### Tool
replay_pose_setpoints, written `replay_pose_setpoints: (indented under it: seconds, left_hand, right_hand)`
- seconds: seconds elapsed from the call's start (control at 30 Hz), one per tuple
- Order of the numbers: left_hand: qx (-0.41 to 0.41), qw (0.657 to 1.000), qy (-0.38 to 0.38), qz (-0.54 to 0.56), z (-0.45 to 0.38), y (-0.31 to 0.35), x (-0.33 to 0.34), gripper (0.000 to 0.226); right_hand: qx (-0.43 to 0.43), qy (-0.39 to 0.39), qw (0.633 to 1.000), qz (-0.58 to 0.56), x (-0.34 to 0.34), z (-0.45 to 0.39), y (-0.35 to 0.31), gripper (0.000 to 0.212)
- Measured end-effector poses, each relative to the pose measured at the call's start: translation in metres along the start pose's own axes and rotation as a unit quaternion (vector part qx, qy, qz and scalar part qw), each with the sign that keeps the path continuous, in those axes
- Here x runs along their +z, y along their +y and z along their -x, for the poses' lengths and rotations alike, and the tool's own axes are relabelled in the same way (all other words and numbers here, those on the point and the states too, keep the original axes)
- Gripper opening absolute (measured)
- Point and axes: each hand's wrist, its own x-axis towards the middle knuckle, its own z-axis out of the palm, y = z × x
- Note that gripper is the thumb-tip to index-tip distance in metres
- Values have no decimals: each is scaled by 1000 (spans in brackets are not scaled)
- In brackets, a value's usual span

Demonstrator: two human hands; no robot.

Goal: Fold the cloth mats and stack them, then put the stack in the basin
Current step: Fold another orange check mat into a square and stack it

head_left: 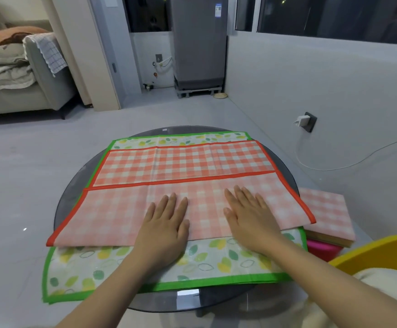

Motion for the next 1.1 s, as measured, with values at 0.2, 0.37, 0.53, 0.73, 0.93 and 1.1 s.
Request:
replay_pose_setpoints:
  seconds: [0.2, 0.37, 0.53, 0.73, 0.93, 1.1]
  left_hand:
    - [5, 1000, 1, -3, 0, -2, 2, 77]
    - [4, 1000, -1, -12, -1, -1, 2, 73]
    - [0, 1000, -3, -16, 0, 0, 1, 68]
    - [-8, 1000, -7, -8, -1, 2, -1, 55]
    - [-1, 1000, -3, 0, -1, 0, 0, 55]
    - [6, 1000, 1, 6, 8, -30, -8, 52]
  right_hand:
    - [68, 8, 998, 17, -10, 10, 49, 56]
    - [75, 10, 997, 17, -13, 13, 56, 57]
    - [77, 0, 997, -3, -16, 10, 44, 56]
    - [-23, 9, 999, -40, -15, -5, -13, 54]
    - [-91, -17, 996, -9, 0, -20, -53, 53]
    - [-93, -15, 996, -3, 5, -21, -50, 53]
